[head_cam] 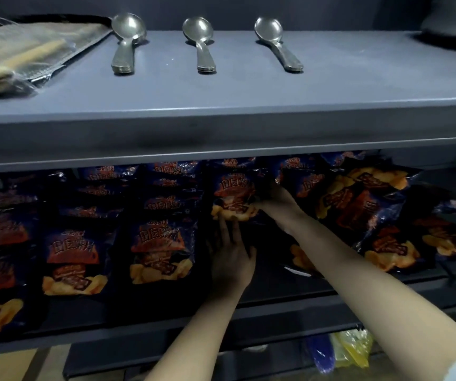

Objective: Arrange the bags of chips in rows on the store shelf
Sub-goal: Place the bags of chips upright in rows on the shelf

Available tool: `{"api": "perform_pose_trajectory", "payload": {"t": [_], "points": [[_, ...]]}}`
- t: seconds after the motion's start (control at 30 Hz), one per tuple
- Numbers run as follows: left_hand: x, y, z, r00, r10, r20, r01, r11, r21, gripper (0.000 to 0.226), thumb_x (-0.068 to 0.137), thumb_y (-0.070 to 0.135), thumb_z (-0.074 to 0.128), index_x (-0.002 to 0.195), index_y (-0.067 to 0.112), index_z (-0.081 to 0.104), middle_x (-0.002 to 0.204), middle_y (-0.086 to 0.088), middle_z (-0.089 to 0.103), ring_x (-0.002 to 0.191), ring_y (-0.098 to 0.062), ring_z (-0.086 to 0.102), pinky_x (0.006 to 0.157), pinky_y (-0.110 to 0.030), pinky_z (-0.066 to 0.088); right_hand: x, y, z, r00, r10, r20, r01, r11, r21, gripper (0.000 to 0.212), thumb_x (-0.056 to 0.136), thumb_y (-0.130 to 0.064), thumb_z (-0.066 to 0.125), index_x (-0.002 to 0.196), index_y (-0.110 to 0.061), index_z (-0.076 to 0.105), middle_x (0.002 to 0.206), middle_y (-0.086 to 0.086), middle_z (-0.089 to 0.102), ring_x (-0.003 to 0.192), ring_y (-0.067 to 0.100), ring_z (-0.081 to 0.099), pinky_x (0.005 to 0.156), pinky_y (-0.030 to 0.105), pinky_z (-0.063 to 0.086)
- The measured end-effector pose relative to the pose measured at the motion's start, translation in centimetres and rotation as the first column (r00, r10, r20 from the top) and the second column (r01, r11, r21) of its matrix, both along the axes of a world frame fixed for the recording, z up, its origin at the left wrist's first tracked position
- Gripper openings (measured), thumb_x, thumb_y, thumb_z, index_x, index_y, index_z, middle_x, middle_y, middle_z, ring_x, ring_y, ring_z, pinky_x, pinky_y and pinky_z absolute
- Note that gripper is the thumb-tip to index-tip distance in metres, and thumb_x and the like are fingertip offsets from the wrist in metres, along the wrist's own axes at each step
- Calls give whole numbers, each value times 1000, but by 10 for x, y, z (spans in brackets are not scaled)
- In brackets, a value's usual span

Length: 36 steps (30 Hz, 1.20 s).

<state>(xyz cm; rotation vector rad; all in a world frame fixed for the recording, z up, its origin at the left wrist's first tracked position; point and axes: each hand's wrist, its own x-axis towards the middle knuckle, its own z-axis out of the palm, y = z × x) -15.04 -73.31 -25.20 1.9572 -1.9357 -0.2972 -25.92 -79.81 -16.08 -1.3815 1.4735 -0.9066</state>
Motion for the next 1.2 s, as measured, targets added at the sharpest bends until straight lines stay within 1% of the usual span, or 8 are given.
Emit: {"api": "perform_pose_trajectory", "payload": {"t": [0.13,0.23,0.47,0.6,0.7,0.87,1.0,1.2], "points": [[1,4,4,999,3,-38,-5,999,-34,68,93,41,42,150,16,13,157,-13,-5,144,-32,7,115,-46,11,-30,5,37,996,-38,85,43,998,-50,68,84,4,61,143,-7,30,136,3,45,121,19,47,97,28,44],[4,10,6,994,3,-105,-23,983,-184,57,90,32,51,141,11,36,154,-18,18,139,-34,25,110,-45,31,-59,20,60,992,-52,118,67,990,-125,55,88,11,51,139,-4,37,127,5,51,116,16,50,89,17,46],[-13,17,19,925,-179,-334,83,955,-284,37,90,18,52,126,11,51,131,-11,48,117,-29,52,90,-30,46,-106,109,25,927,107,-359,-157,981,-114,40,91,-6,55,127,-25,55,125,-10,57,117,1,51,89,1,37],[-50,31,27,853,-359,-379,329,933,-143,52,96,24,44,145,17,29,152,-5,24,137,-20,29,106,-27,29,-106,137,-30,863,-36,-505,-101,965,-240,49,82,-4,62,128,-21,55,138,-6,45,127,9,42,94,-2,24],[-62,36,19,863,-398,-309,404,913,-48,56,99,25,35,150,22,12,158,1,2,144,-18,8,116,-32,15,-99,142,-49,882,-105,-459,-51,947,-316,50,81,0,61,128,-16,56,138,-11,34,132,8,32,105,9,25],[-60,44,15,903,-375,-212,385,923,10,54,101,30,25,150,27,2,158,5,-5,144,-17,4,115,-29,5,-90,142,-57,878,-160,-452,51,969,-243,62,85,-6,57,141,-21,37,154,1,19,143,16,15,112,26,24],[-58,51,13,924,-367,-106,370,929,11,54,101,32,18,150,22,0,158,2,-8,145,-18,-1,112,-24,-5,-88,149,-69,830,-124,-544,-3,974,-226,67,90,-12,50,147,-26,18,153,-6,-3,141,12,-11,119,35,5],[-54,55,3,908,-418,27,418,908,-5,74,82,39,-3,149,8,7,157,-11,-1,145,-25,2,110,-30,-13,-83,155,-85,717,-172,-676,-19,964,-265,68,81,-39,27,147,-31,14,156,-1,-3,144,22,-8,115,38,0]]}}
